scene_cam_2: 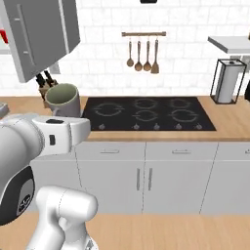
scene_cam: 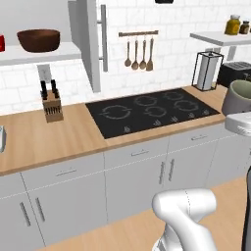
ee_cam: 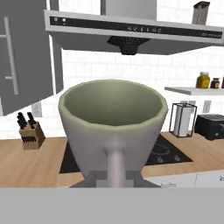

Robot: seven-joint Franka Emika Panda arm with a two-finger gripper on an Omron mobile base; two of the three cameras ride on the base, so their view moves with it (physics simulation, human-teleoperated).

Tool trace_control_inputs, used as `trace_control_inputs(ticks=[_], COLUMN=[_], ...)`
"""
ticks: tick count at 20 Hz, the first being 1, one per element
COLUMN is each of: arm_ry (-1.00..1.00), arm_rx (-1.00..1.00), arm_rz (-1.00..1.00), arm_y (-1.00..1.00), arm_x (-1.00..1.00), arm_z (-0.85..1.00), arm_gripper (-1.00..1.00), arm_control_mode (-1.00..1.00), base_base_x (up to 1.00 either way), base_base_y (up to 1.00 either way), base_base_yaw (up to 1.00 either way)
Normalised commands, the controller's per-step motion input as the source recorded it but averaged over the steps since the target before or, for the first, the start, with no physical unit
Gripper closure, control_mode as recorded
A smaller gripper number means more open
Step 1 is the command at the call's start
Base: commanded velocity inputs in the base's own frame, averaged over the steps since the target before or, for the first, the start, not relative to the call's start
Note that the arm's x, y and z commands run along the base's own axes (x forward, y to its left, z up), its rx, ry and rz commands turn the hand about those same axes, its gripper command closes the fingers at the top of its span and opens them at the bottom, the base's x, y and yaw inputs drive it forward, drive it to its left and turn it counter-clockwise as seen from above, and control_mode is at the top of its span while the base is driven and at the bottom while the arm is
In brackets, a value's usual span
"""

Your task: Gather all objects into one cabinet and sort the glasses and bowls to opposite sides.

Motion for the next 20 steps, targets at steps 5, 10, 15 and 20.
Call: trace_control_inputs(ticks=[5, 10, 15, 20], arm_ry=[0.0, 0.0, 0.0, 0.0], arm_rx=[0.0, 0.0, 0.0, 0.0], arm_rz=[0.0, 0.0, 0.0, 0.0], arm_y=[0.0, 0.0, 0.0, 0.0], arm_x=[0.0, 0.0, 0.0, 0.0], arm_z=[0.0, 0.0, 0.0, 0.0], arm_gripper=[1.0, 1.0, 1.0, 1.0], arm_control_mode=[1.0, 1.0, 1.0, 1.0], base_base_x=[0.15, 0.28, 0.28, 0.21], base_base_y=[1.0, 1.0, 1.0, 1.0], base_base_yaw=[-0.02, -0.04, -0.01, 0.0])
